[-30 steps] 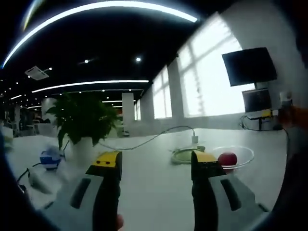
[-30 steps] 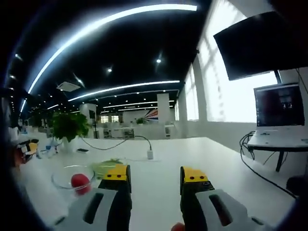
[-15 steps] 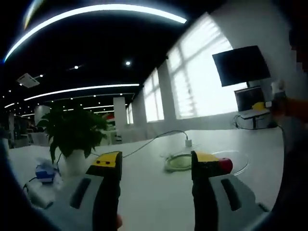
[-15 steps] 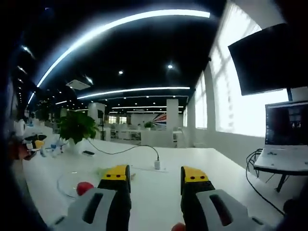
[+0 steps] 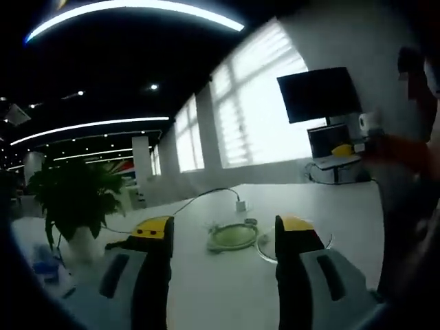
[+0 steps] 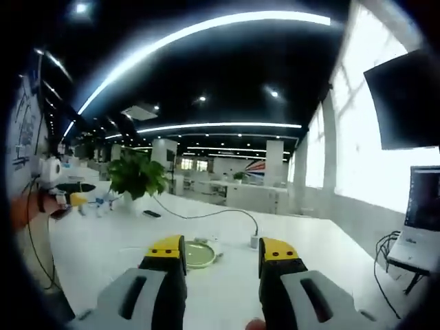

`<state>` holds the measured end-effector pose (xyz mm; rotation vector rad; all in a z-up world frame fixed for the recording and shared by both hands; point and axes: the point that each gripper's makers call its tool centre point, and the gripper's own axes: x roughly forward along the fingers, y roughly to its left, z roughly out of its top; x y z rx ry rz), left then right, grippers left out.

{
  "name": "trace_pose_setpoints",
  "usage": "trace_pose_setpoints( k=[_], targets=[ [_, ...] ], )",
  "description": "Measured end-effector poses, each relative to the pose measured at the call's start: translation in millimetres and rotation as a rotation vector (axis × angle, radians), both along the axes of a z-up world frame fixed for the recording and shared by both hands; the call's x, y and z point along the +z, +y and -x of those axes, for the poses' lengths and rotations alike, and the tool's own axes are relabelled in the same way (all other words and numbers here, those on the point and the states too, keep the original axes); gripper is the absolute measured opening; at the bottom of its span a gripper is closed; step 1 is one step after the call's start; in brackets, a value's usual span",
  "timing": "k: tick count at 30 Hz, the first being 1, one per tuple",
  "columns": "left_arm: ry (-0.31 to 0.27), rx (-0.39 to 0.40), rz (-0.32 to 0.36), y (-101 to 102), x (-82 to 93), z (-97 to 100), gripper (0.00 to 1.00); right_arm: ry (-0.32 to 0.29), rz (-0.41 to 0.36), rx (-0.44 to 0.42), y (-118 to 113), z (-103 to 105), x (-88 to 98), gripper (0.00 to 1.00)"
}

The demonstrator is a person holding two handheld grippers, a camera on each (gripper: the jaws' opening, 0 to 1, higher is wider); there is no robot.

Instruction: Open container latches remove lid place lid upside down on tabletop take tomato from container place on tabletop

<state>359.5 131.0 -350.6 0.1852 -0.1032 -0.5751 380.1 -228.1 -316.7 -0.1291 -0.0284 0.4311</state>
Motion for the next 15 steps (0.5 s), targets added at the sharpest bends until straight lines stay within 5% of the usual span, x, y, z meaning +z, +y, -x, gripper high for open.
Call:
trace_pose_setpoints(
  k=[15],
  targets=[
    [0.078,-0.185,-0.189,-58.3,-28.5,-6.1,0.58,0.033,0.085,0.149,64.2,1.5,1.9,0.36]
  ],
)
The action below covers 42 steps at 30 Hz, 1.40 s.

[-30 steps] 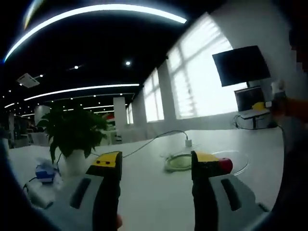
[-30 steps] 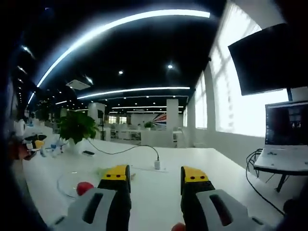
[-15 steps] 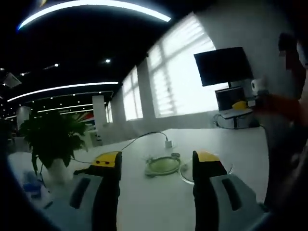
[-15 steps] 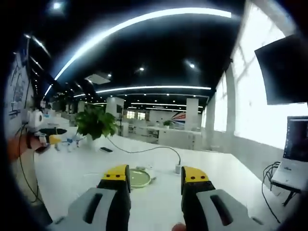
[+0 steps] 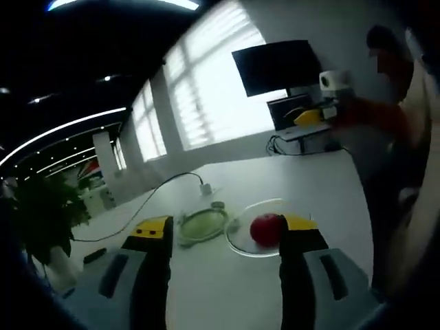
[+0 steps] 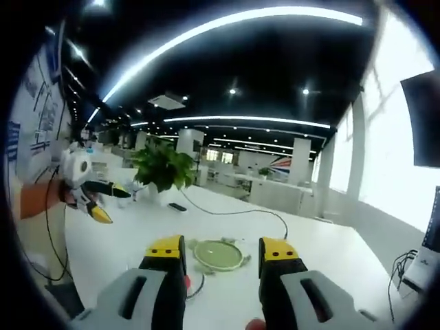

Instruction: Open container latches remove lid place lid upside down on tabletop take tomato from container place on tabletop

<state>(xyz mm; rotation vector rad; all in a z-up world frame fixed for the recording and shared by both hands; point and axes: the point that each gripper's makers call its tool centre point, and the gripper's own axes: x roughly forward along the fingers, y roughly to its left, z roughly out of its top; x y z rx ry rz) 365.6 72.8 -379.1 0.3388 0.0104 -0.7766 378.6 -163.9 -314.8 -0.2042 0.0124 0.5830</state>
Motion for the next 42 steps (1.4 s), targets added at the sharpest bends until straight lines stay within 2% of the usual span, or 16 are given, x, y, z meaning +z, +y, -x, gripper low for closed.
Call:
trace_pose_setpoints(
  k=[6,8,10,12,15,18,22,24,28,36,39,42],
  targets=[
    [0.029,-0.069,-0.021,-21.9,-4.8,-0.3,0.59,0.032,0.055,0.048,20.4,-3.2,-14.7,0.36],
    [0.038,-0.091,-0.058,-28.7,-8.1,-0.6,0.59,0.045,0.062,0.060,25.1,-4.9,-18.5,0.36],
    [0.045,-0.131,-0.094,-37.3,-11.0,1.0,0.59,0.045,0.105,0.075,31.0,-6.0,-23.8,0.37],
    [0.090,-0.177,-0.127,-46.3,-18.8,4.1,0.59,0.057,0.122,0.093,38.1,-7.8,-27.8,0.37],
    [0.117,-0.216,-0.172,-54.2,-25.3,1.3,0.59,0.082,0.148,0.128,47.6,-8.9,-32.4,0.38],
    [0.117,-0.243,-0.218,-69.4,-27.1,4.8,0.59,0.107,0.155,0.162,56.5,-9.2,-34.3,0.38],
    [0.127,-0.276,-0.261,-75.8,-28.4,-0.6,0.59,0.123,0.208,0.207,66.6,-8.0,-40.2,0.39],
    [0.148,-0.298,-0.289,-79.0,-32.5,-1.1,0.59,0.172,0.218,0.261,74.0,-3.4,-47.4,0.40],
    [0.167,-0.325,-0.339,-89.0,-38.6,-2.3,0.59,0.205,0.297,0.329,83.8,1.9,-60.5,0.41],
    [0.224,-0.365,-0.443,-93.4,-59.6,-7.5,0.60,0.248,0.379,0.385,94.0,0.1,-80.3,0.42],
    [0.238,-0.373,-0.477,-91.0,-66.9,-15.9,0.60,0.266,0.409,0.400,95.0,2.8,-84.3,0.43],
    [0.251,-0.387,-0.512,-91.3,-71.5,-18.0,0.60,0.304,0.448,0.430,96.3,0.5,-91.9,0.43]
  ],
)
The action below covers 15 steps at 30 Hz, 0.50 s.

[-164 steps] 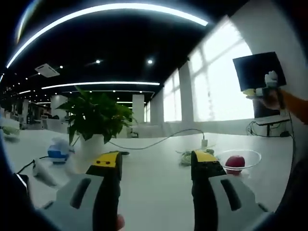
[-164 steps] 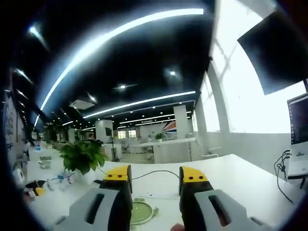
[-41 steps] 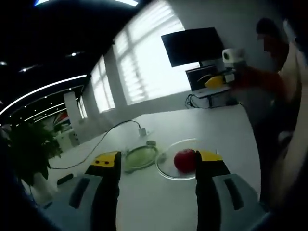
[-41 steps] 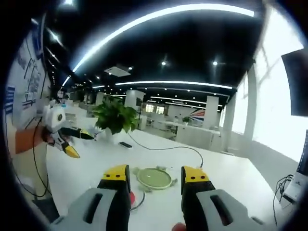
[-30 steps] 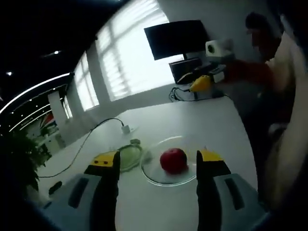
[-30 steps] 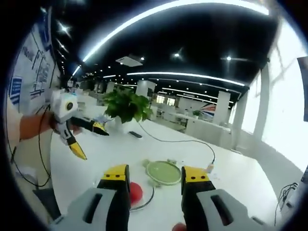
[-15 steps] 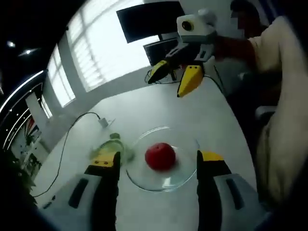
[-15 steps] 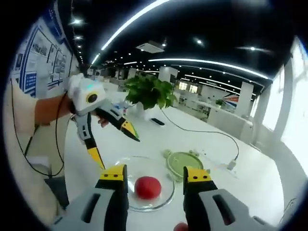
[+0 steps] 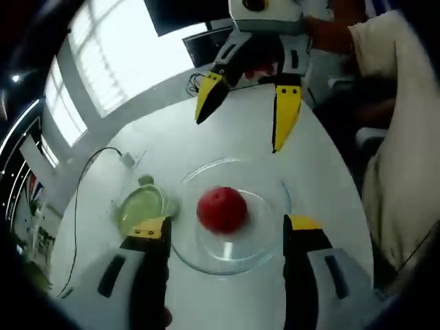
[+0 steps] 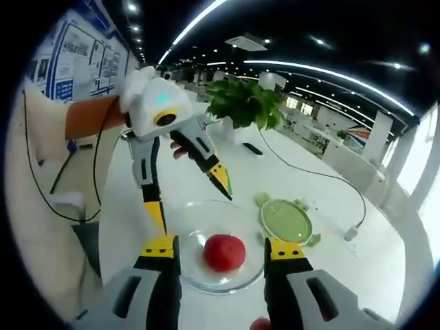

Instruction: Open container latches remove lid place lid upside down on tabletop take tomato from container place on tabletop

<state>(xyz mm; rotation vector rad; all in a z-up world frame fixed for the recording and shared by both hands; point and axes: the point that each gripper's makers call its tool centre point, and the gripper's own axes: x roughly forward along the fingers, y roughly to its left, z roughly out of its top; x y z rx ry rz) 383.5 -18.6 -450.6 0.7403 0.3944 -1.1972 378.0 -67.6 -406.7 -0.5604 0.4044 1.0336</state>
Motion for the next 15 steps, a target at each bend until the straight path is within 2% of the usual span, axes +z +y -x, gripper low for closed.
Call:
trace_pose_setpoints(
  k=[11,15],
  targets=[
    [0.027,-0.052,-0.140,-12.3,-12.9,-4.8,0.59,0.078,0.165,0.086,8.5,-8.4,-28.4,0.46],
    [0.033,-0.067,-0.187,-12.2,-20.3,-8.2,0.58,0.078,0.215,0.100,10.9,-12.7,-38.7,0.47]
  ],
)
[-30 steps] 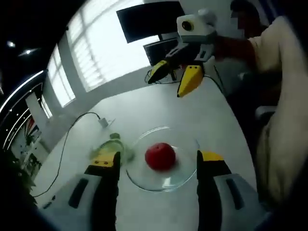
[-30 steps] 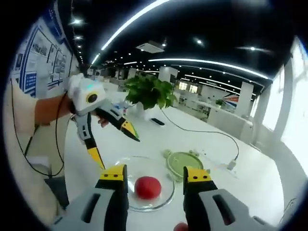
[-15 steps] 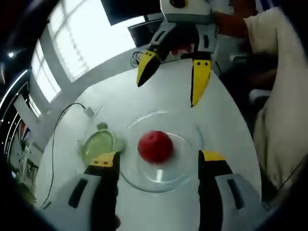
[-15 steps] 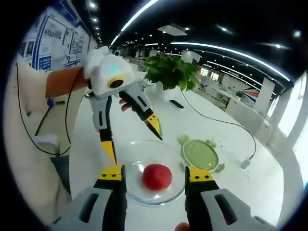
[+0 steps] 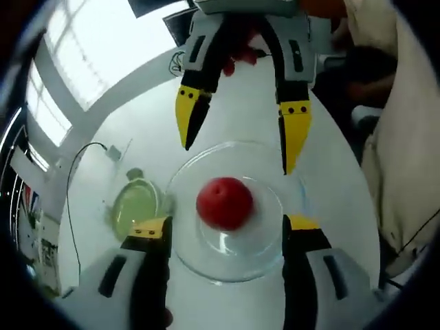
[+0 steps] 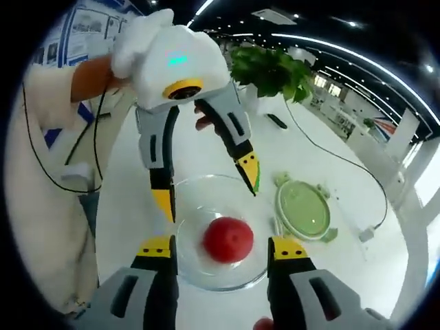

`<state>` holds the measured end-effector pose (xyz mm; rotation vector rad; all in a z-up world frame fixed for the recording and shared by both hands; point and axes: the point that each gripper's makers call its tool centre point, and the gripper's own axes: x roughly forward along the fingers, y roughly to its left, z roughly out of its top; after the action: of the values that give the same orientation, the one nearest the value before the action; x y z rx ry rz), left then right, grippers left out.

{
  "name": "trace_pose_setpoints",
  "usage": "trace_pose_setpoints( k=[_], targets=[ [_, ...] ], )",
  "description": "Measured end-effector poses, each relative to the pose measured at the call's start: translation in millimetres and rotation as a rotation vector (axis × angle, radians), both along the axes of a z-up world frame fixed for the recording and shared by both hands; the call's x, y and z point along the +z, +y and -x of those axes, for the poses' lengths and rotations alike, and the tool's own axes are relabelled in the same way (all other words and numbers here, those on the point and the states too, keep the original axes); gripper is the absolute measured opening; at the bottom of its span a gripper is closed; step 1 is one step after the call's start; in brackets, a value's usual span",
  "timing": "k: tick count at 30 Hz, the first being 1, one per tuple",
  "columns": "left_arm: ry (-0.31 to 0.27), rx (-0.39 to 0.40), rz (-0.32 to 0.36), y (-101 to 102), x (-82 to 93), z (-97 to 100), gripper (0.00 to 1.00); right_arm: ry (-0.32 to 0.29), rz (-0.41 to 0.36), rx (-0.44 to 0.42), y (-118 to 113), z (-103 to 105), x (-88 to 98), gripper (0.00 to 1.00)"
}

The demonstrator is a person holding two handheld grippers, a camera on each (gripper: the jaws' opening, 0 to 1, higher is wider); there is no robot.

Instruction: Open container latches remove lid place lid upside down on tabletop take tomato from container place on tabletop

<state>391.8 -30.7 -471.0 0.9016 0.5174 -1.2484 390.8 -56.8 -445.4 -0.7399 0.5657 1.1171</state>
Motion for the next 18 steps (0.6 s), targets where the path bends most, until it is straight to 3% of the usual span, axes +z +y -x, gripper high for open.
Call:
trace_pose_setpoints(
  k=[6,11,18],
  targets=[
    [0.026,-0.020,-0.009,-5.1,-4.9,-1.6,0.57,0.042,0.035,0.015,1.7,0.4,-13.1,0.48],
    [0.038,-0.036,-0.079,-1.3,-18.4,-5.4,0.57,0.071,0.099,0.021,-1.8,-0.9,-30.2,0.49],
    [0.079,-0.040,-0.092,-0.9,-26.5,-10.3,0.56,0.076,0.149,0.037,-0.2,-2.4,-40.0,0.49]
  ],
)
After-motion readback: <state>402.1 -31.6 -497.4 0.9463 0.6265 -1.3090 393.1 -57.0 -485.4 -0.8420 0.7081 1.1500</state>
